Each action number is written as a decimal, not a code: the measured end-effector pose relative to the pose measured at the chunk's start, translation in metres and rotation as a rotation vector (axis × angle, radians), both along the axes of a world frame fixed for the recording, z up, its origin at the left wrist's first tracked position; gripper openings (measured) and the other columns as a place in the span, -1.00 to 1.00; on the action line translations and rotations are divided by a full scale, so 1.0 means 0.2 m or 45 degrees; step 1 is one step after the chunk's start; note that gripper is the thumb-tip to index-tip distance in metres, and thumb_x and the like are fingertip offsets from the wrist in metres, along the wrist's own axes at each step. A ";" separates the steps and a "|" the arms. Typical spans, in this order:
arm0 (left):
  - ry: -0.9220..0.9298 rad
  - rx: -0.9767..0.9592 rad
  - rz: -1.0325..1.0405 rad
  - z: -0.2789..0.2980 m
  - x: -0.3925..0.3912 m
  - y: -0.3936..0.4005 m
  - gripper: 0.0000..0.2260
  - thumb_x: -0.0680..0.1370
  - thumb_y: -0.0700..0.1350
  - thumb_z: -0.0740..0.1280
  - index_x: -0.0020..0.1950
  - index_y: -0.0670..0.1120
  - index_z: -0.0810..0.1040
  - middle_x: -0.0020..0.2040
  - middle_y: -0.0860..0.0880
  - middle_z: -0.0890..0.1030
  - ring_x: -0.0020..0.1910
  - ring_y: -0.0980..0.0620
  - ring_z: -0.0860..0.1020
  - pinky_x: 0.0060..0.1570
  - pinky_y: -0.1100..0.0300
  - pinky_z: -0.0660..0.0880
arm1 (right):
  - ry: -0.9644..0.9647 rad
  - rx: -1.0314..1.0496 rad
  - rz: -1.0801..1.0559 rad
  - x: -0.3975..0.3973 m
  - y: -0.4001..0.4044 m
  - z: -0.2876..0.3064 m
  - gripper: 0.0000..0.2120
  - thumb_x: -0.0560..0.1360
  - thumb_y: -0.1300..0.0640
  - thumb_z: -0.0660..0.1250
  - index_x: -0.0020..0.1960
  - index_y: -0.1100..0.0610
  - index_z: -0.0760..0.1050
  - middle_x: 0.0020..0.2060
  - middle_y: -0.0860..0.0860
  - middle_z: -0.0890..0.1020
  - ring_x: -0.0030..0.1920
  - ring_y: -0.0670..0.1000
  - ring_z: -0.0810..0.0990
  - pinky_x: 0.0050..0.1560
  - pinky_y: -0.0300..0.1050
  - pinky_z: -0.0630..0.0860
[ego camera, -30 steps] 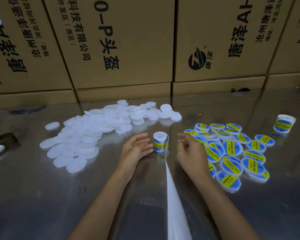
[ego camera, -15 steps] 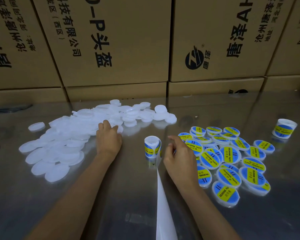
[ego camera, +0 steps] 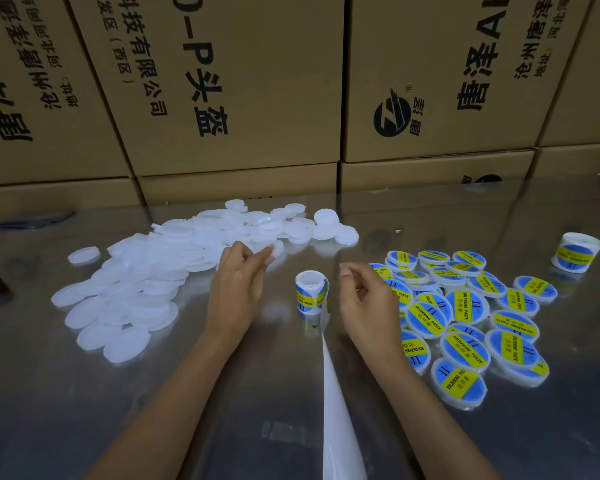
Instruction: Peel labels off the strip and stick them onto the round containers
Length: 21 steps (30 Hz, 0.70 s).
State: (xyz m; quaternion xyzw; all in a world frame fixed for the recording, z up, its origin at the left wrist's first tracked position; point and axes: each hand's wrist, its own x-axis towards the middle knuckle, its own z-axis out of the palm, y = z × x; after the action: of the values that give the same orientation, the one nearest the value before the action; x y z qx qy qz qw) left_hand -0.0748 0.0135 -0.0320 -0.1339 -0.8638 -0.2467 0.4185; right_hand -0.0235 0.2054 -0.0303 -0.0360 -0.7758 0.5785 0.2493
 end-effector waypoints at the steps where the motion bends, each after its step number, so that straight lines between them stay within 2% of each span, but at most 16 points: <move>1: 0.061 -0.048 -0.041 0.01 0.04 0.03 -0.70 0.57 -0.27 0.41 0.29 -0.07 0.64 -0.18 -0.08 0.41 -0.18 -0.06 0.40 -0.33 -0.02 0.47 | -0.041 -0.163 0.096 0.00 0.00 0.02 -0.88 0.59 0.02 0.29 -0.01 0.01 0.60 -0.32 -0.06 0.64 -0.32 -0.05 0.58 -0.31 -0.21 0.48; 4: 0.226 -0.173 -0.138 0.04 0.16 0.11 -0.63 0.52 -0.34 0.43 0.28 -0.05 0.65 -0.17 -0.08 0.41 -0.18 -0.03 0.37 -0.38 0.02 0.44 | -0.188 -0.543 0.403 0.03 -0.01 0.09 -0.77 0.59 -0.07 0.30 -0.01 0.08 0.59 -0.29 0.11 0.67 -0.43 0.00 0.54 -0.56 -0.23 0.34; 7: 0.319 -0.227 -0.248 0.08 0.27 0.17 -0.69 0.56 -0.26 0.32 0.26 -0.07 0.66 -0.14 -0.11 0.44 -0.17 -0.04 0.39 -0.33 0.04 0.44 | -0.185 -0.673 0.558 0.07 -0.02 0.14 -0.80 0.63 0.04 0.26 0.05 0.14 0.58 -0.22 0.18 0.69 -0.40 0.05 0.59 -0.56 -0.21 0.36; 10: 0.291 -0.232 -0.326 0.10 0.34 0.19 -0.72 0.58 -0.21 0.28 0.24 -0.08 0.67 -0.04 -0.16 0.50 -0.10 -0.11 0.48 -0.17 0.07 0.48 | -0.162 -0.821 0.623 0.09 -0.01 0.16 -0.86 0.62 0.21 0.24 -0.02 0.18 0.57 -0.29 0.19 0.65 -0.42 0.05 0.59 -0.56 -0.21 0.36; 11: 0.229 -0.142 -0.346 0.10 0.36 0.21 -0.74 0.59 -0.20 0.31 0.25 -0.07 0.67 0.03 -0.14 0.49 -0.03 -0.10 0.51 -0.07 0.10 0.49 | -0.165 -0.858 0.630 0.09 -0.01 0.17 -0.85 0.62 0.24 0.23 -0.03 0.20 0.57 -0.30 0.20 0.64 -0.42 0.04 0.58 -0.57 -0.21 0.36; 13: -0.051 0.335 -0.387 0.12 0.39 0.25 -0.70 0.60 -0.15 0.38 0.32 0.03 0.61 0.19 -0.03 0.47 0.16 0.00 0.53 0.10 0.17 0.50 | -0.161 -0.849 0.632 0.09 0.00 0.17 -0.84 0.61 0.27 0.24 -0.05 0.20 0.58 -0.32 0.20 0.64 -0.42 0.03 0.57 -0.56 -0.20 0.37; 14: -0.235 0.642 -0.422 0.13 0.40 0.27 -0.64 0.59 -0.11 0.40 0.38 0.10 0.54 0.26 0.04 0.48 0.22 0.07 0.53 0.13 0.23 0.51 | -0.158 -0.807 0.632 0.09 0.00 0.17 -0.85 0.61 0.27 0.24 -0.03 0.18 0.59 -0.32 0.19 0.65 -0.42 0.02 0.58 -0.55 -0.20 0.39; 16: -0.536 1.102 -0.545 0.16 0.40 0.30 -0.57 0.59 -0.11 0.41 0.43 0.12 0.45 0.25 0.06 0.59 0.19 0.13 0.60 0.05 0.34 0.54 | -0.149 -0.695 0.627 0.09 -0.01 0.16 -0.86 0.60 0.25 0.27 0.01 0.13 0.61 -0.31 0.16 0.67 -0.40 0.01 0.59 -0.52 -0.20 0.41; 18: -0.642 1.240 -0.619 0.17 0.38 0.31 -0.65 0.60 -0.20 0.37 0.36 0.04 0.51 0.13 -0.04 0.69 0.04 0.06 0.68 -0.05 0.30 0.60 | -0.100 -0.566 0.593 0.08 -0.02 0.14 -0.88 0.59 0.22 0.31 0.04 0.11 0.62 -0.32 0.10 0.68 -0.39 -0.01 0.61 -0.49 -0.21 0.44; 21: -0.682 1.384 -0.630 0.19 0.36 0.26 -0.72 0.63 -0.27 0.31 0.31 -0.06 0.56 0.15 -0.14 0.66 0.01 -0.15 0.70 -0.06 0.07 0.67 | 0.062 -0.429 0.375 0.06 -0.01 0.09 -0.89 0.57 0.21 0.35 0.03 0.07 0.63 -0.26 -0.03 0.70 -0.27 -0.07 0.66 -0.29 -0.21 0.57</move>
State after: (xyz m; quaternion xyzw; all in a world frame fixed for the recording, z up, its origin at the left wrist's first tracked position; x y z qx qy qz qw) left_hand -0.0034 0.0652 0.0051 -0.0318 -0.6340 -0.7620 0.1278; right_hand -0.0120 0.2034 -0.0127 0.0505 -0.6589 0.7308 0.1712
